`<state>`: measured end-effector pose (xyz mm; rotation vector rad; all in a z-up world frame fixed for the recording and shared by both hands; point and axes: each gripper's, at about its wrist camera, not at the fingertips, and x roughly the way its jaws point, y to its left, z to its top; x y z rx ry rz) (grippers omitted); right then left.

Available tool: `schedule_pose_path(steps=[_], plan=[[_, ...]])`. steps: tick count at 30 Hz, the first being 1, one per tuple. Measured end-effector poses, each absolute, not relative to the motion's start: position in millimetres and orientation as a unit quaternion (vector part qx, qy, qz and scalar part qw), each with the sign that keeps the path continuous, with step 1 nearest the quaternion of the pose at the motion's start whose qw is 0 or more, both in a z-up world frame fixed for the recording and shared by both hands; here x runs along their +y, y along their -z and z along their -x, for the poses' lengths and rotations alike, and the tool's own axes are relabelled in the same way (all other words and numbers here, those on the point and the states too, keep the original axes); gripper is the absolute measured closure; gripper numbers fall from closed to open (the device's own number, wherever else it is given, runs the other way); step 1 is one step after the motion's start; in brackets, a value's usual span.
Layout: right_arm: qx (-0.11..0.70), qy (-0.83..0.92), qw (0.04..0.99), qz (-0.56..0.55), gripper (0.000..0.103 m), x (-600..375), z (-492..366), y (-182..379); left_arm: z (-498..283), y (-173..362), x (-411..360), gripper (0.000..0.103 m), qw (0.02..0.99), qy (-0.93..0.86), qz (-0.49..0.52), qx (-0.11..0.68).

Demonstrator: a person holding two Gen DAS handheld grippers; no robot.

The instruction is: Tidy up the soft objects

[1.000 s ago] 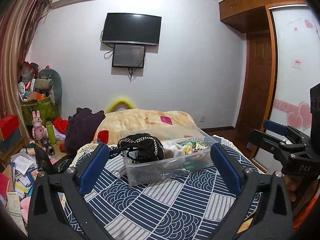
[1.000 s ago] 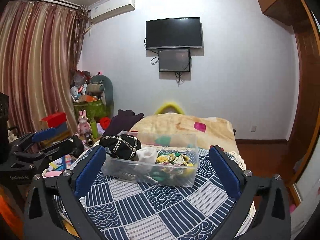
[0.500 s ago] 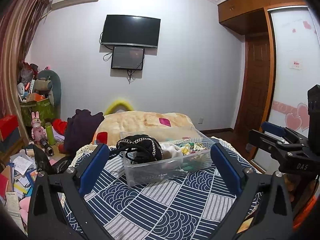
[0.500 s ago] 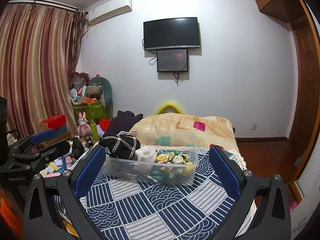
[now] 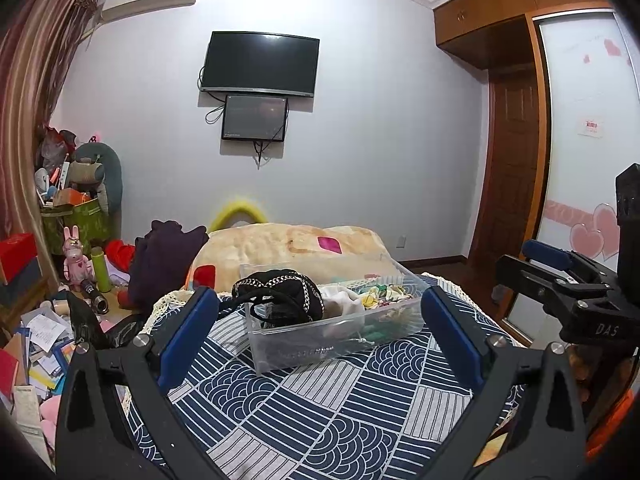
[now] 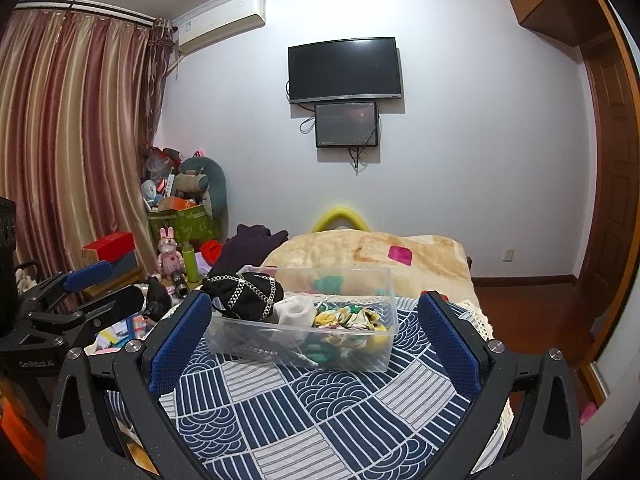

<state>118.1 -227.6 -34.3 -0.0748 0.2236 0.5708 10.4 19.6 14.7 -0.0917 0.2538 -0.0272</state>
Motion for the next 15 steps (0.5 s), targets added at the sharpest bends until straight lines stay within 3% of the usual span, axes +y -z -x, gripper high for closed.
schedule_pose_path(steps=[15], plan=[[0.105, -0.281, 0.953, 0.038, 0.000, -226.8, -117.4, 33.4, -7.6, -17.0, 18.4, 0.000, 0.992, 0.013, 0.044, 0.121]])
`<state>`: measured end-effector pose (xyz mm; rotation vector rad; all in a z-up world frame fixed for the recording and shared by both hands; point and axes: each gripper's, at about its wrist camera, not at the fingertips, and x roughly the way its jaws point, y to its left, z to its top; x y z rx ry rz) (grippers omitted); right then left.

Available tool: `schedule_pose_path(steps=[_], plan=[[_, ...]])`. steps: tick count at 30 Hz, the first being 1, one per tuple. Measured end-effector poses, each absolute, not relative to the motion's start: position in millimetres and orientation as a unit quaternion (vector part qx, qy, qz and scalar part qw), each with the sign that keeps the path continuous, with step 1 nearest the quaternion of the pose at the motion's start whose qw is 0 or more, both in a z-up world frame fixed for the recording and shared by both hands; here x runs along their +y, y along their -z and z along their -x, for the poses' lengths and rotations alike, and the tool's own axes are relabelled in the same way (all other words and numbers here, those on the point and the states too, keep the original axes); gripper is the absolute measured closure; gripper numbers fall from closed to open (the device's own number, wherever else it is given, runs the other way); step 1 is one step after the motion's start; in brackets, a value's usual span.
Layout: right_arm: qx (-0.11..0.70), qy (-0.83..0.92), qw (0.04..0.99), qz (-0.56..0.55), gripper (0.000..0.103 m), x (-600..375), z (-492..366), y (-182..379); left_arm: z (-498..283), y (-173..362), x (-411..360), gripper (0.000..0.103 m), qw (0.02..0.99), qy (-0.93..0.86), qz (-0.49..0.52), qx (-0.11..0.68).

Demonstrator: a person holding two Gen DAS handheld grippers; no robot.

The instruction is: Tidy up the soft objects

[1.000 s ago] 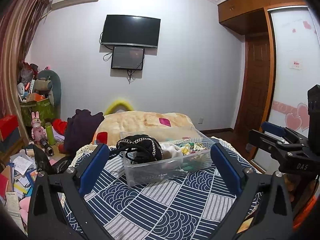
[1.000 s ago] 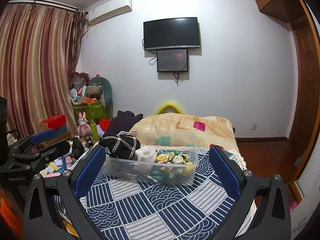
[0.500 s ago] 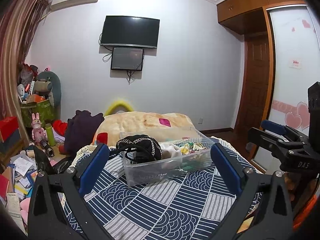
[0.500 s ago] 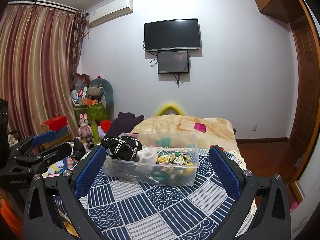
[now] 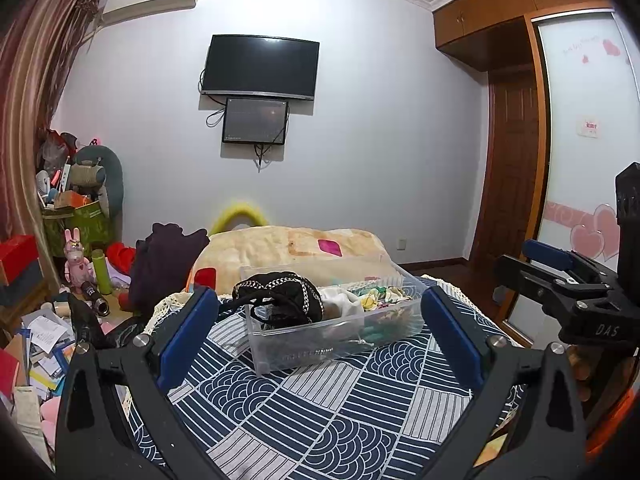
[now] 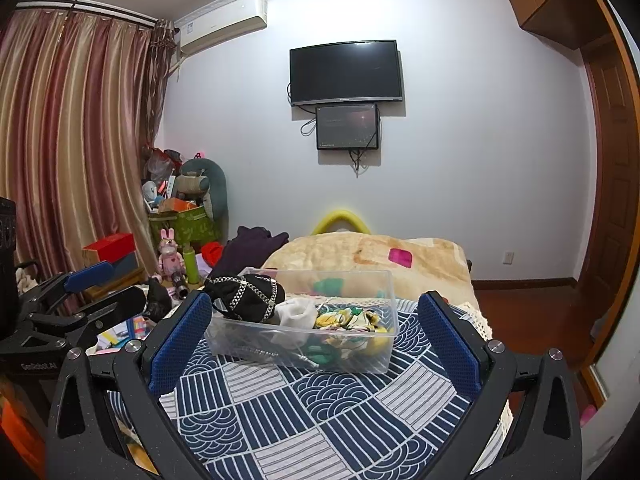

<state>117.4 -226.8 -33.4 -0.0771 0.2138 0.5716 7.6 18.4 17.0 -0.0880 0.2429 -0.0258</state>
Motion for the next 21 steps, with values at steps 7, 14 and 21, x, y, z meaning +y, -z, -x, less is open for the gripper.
schedule_pose_path(steps=[7, 14, 21], plan=[[0.106, -0.281, 0.953, 0.038, 0.000, -226.2, -117.1, 34.4, -6.6, -17.9, 18.1, 0.000, 0.992, 0.017, 0.045, 0.121], [0.106, -0.282, 0.953, 0.038, 0.000, -226.2, -116.4, 34.8, -5.7, -18.0, 19.5, 0.000, 0.991, 0.023, 0.050, 0.123], [0.108, -0.284, 0.952, 0.038, 0.000, -225.7, -117.0, 35.4, -6.3, -17.1, 17.6, 0.000, 0.990, 0.028, 0.048, 0.128]])
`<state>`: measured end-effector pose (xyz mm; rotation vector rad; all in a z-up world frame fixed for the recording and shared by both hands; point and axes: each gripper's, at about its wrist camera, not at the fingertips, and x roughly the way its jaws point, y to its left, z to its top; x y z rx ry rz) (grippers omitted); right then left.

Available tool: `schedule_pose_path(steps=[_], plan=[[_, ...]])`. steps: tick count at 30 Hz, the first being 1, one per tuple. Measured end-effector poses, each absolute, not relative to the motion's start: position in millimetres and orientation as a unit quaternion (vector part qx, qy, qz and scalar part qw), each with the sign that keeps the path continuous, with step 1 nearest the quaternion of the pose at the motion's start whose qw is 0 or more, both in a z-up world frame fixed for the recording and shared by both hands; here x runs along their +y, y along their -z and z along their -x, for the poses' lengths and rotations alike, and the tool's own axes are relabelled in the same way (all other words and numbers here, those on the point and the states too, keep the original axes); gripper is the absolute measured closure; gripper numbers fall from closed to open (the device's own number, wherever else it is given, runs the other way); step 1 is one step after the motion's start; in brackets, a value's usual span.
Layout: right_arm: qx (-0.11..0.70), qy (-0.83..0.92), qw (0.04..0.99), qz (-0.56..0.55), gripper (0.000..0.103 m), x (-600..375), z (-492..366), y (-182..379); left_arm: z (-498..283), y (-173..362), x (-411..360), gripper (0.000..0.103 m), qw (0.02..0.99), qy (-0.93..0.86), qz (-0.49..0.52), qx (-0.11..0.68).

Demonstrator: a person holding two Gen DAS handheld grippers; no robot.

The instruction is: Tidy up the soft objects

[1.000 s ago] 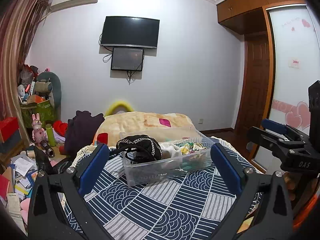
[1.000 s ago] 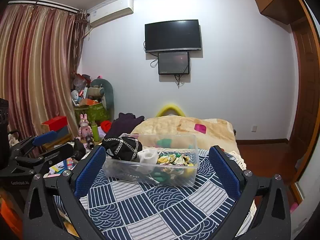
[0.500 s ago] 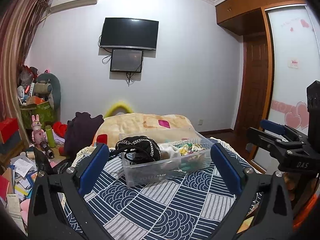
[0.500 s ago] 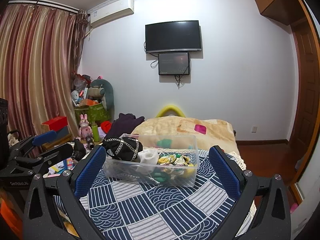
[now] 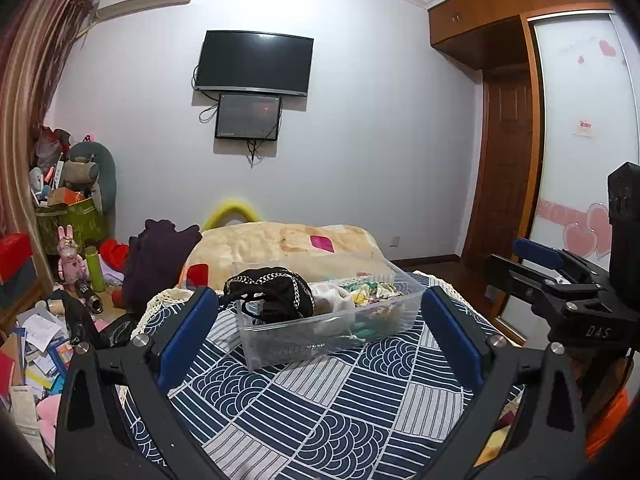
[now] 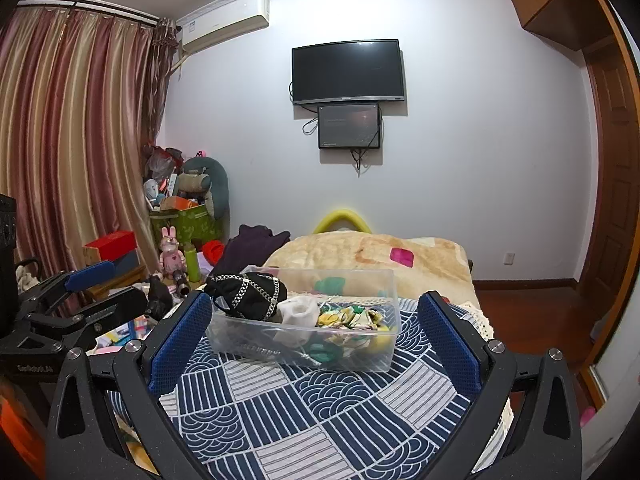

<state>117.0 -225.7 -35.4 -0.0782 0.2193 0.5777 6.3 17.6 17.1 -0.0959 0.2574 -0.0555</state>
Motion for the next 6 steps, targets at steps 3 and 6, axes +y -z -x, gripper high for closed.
schedule_pose_path(steps=[3, 6], plan=[[0.109, -0.285, 0.952, 0.037, 0.000, -225.9, -117.6, 35.5, -6.2, -16.8, 19.1, 0.000, 0.990, 0.025, 0.051, 0.127], [0.111, -0.285, 0.951, 0.035, 0.000, -225.6, -118.5, 36.2, -5.8, -16.9, 19.6, 0.000, 0.990, 0.027, 0.053, 0.128]])
